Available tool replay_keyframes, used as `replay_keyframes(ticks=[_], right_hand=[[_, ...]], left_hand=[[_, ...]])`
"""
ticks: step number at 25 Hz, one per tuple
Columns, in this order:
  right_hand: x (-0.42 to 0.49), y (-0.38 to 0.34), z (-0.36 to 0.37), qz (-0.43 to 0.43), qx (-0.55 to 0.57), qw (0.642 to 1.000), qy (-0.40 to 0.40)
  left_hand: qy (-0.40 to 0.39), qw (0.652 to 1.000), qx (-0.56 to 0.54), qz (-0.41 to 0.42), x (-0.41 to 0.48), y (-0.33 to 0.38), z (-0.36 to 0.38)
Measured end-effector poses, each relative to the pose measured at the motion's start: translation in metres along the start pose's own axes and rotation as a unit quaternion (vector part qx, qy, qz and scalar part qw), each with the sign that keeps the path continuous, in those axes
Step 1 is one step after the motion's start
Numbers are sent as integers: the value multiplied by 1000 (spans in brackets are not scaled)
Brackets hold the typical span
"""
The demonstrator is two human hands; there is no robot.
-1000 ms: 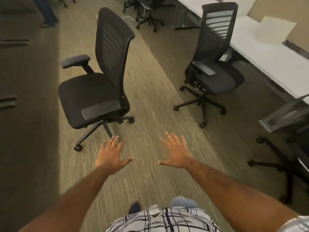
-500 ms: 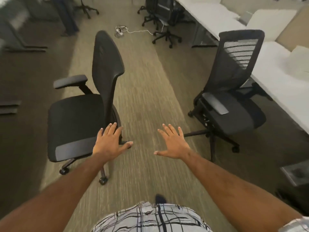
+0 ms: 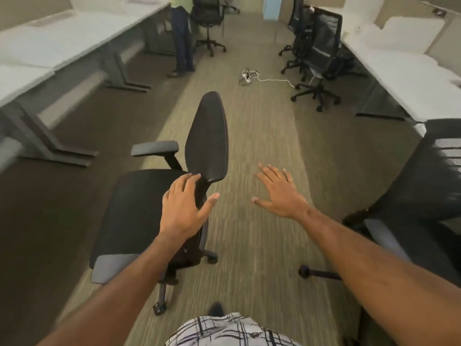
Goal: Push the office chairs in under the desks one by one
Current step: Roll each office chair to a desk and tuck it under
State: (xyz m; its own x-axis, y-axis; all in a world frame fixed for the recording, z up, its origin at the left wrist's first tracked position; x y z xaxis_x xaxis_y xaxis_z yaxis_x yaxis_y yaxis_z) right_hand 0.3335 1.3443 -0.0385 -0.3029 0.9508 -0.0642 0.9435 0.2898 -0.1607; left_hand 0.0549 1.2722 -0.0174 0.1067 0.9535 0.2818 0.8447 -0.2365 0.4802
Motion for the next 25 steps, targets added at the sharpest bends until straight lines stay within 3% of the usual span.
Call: replay_keyframes(ticks=[3, 9, 15, 20, 23, 25], right_hand=[[68, 2, -20, -8, -1, 1000, 22], [198, -8, -72, -73, 75, 989, 101], [329, -25, -79, -281, 0, 957, 75], [386, -51, -80, -446, -70, 891, -38], [399, -52, -72, -520, -87, 849, -35], [402, -52, -68, -534, -70, 843, -17]], left_hand=[[15, 999, -41, -33, 52, 4, 0], [-71, 985, -80, -135, 134, 22, 19], [-117, 954, -128, -246, 177, 9, 32], [-58, 943, -68, -322, 175, 34, 36], [-49, 923, 36, -381, 178, 59, 43], [-41, 899, 87, -426, 181, 68, 49]])
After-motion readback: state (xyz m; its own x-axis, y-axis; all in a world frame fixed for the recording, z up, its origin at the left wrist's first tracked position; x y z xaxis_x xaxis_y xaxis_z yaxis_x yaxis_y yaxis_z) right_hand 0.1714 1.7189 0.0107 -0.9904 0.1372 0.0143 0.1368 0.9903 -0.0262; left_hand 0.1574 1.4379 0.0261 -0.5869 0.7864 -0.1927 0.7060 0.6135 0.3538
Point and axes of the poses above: each hand's wrist, its own x-axis towards the middle knuckle, its own z-axis out of the palm, y = z × x, the point moved 1 cm from there along x, towards the middle knuckle, and after that the axes turned 8 degrees about z, right-handed, at the moved point
